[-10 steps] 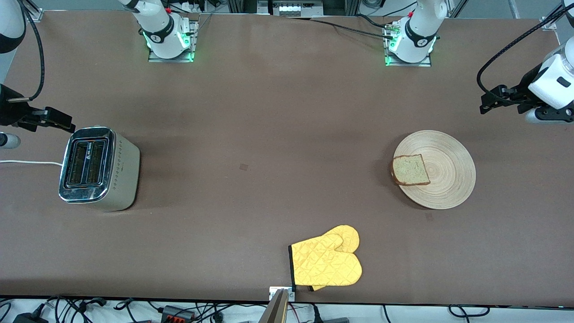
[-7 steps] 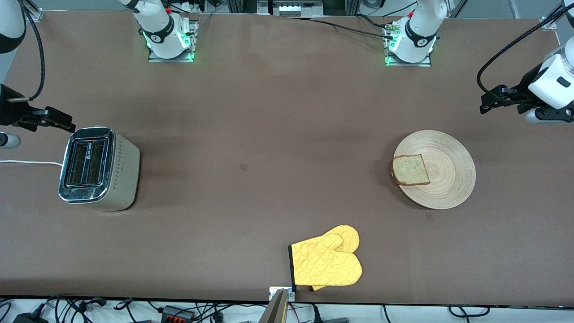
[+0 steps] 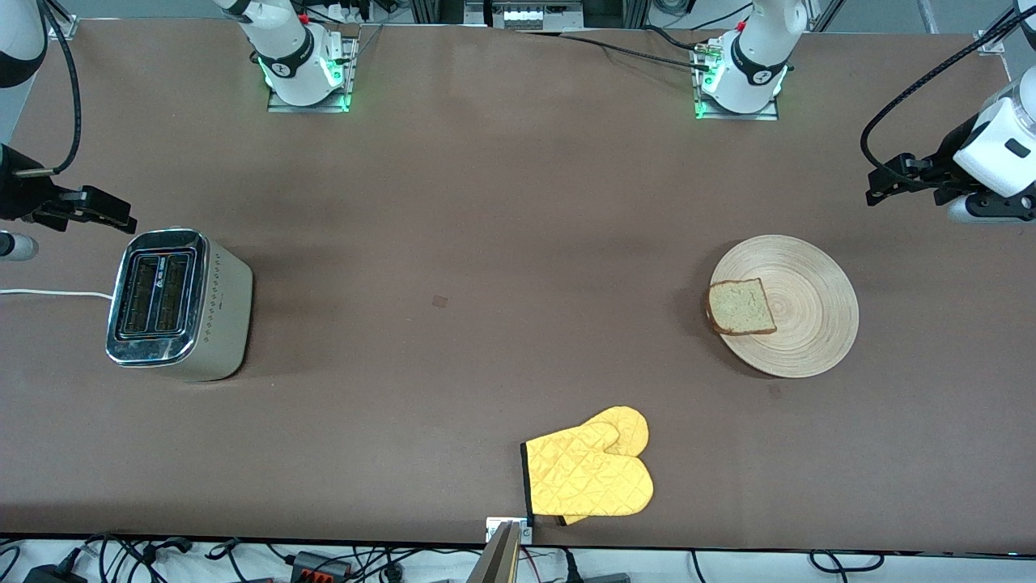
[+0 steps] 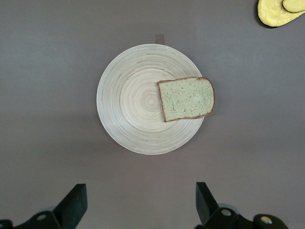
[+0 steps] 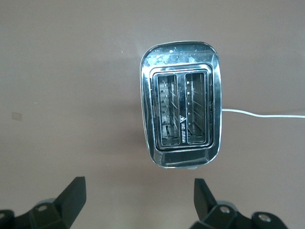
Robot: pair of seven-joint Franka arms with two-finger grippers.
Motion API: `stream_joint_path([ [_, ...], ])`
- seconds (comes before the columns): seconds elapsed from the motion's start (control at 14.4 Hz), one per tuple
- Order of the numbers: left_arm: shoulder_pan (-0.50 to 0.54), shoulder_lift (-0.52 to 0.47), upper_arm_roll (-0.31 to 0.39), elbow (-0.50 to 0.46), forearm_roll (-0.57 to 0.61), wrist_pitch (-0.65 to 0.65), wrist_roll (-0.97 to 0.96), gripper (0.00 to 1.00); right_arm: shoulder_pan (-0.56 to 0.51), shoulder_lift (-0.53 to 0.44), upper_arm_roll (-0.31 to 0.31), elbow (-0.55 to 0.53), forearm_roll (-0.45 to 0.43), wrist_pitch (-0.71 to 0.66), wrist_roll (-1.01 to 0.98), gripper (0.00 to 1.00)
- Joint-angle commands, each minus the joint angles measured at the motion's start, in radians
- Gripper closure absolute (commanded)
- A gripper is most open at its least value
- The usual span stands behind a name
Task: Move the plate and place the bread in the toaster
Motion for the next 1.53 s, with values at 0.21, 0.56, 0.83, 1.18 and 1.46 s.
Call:
stream_joint_path([
  [0.21, 0.063, 0.191, 0.006, 0.154, -0.014, -0.057, 0.003, 0.00, -0.005, -0.026, 0.003, -0.032, 0.015, 0.011, -0.004, 0.00],
  [0.56, 0.067, 0.224, -0.005, 0.188, -0.023, -0.117, -0.006, 0.00, 0.000, -0.023, 0.008, -0.032, 0.014, 0.011, -0.003, 0.00],
  [0.83, 0.168, 0.354, 0.006, 0.239, -0.101, -0.108, 0.024, 0.00, 0.000, -0.022, 0.008, -0.032, 0.014, 0.011, -0.003, 0.00],
  [1.18, 0.334, 0.530, 0.004, 0.242, -0.227, -0.076, 0.254, 0.00, 0.000, -0.022, 0.008, -0.032, 0.014, 0.011, -0.003, 0.00],
  [1.46, 0.414, 0.662, 0.003, 0.236, -0.313, -0.072, 0.458, 0.00, 0.000, -0.022, 0.008, -0.032, 0.014, 0.011, -0.003, 0.00],
])
